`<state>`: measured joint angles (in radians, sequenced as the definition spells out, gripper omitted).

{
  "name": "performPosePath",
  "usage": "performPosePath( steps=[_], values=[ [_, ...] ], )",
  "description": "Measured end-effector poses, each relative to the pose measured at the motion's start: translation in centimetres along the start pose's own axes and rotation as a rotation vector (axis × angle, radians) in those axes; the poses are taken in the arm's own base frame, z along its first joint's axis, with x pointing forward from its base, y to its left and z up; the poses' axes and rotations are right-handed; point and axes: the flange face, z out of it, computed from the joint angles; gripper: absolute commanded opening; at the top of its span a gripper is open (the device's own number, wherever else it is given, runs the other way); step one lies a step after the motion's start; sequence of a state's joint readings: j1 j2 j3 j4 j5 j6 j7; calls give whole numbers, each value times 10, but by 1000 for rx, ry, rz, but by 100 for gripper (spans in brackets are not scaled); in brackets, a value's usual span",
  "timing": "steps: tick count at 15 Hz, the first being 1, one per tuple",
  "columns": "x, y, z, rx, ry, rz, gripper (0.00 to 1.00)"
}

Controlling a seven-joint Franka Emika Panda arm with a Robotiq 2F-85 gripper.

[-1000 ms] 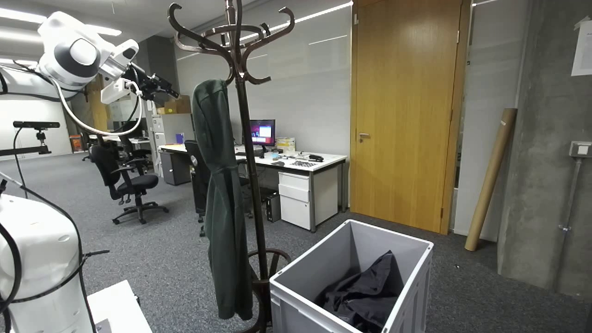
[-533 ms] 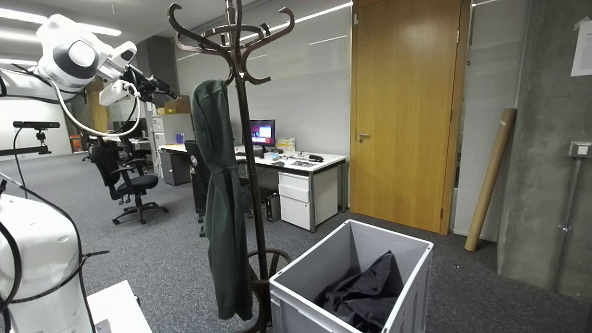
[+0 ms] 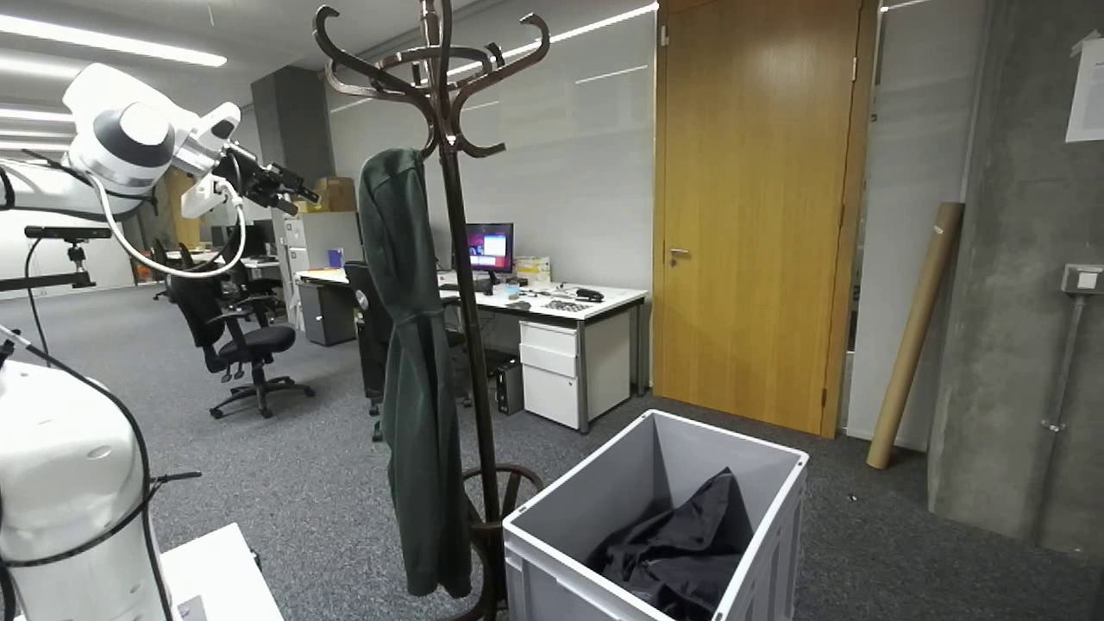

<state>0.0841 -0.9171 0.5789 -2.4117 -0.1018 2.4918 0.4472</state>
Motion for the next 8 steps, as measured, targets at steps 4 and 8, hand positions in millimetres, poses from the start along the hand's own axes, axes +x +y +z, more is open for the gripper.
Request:
performPosePath(
  steps=[4,8],
  values=[
    [-5,-7,14,-63,-2,40,100],
    [3,11,26,-120,16,81,100]
  ],
)
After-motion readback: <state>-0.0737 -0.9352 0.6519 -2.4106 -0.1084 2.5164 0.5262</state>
